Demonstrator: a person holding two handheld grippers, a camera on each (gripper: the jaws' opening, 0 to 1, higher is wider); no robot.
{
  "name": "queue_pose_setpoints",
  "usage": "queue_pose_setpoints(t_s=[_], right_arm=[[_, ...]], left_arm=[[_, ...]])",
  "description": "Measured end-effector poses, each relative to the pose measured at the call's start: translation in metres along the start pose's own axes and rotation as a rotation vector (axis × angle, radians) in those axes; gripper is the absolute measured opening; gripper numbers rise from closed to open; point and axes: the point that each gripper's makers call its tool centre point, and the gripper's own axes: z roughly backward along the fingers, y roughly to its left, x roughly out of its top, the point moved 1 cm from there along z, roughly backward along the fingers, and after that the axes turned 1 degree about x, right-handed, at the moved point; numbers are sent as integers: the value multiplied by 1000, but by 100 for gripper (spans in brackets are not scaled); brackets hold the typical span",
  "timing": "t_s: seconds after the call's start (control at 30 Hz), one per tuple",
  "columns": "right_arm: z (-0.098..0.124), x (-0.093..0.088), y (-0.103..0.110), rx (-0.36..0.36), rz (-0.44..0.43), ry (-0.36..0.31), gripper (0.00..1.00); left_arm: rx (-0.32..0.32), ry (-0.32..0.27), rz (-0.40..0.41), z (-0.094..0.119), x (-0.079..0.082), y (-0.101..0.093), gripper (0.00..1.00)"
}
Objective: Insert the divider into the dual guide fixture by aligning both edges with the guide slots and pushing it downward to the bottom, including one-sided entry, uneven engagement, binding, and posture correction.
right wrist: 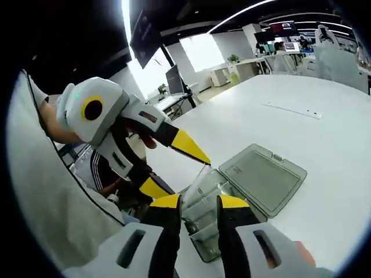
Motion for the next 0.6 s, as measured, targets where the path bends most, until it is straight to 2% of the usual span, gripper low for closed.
queue_pose_setpoints(t_s=[0.3,0.6], right_arm=[[-1,2,3,26,-58,-19,15],[0,5,6,39,-75,-38,11]], left_arm=[[19,-3,-8,1,1,2,28],[26,-7,-13,3,2,2,28]])
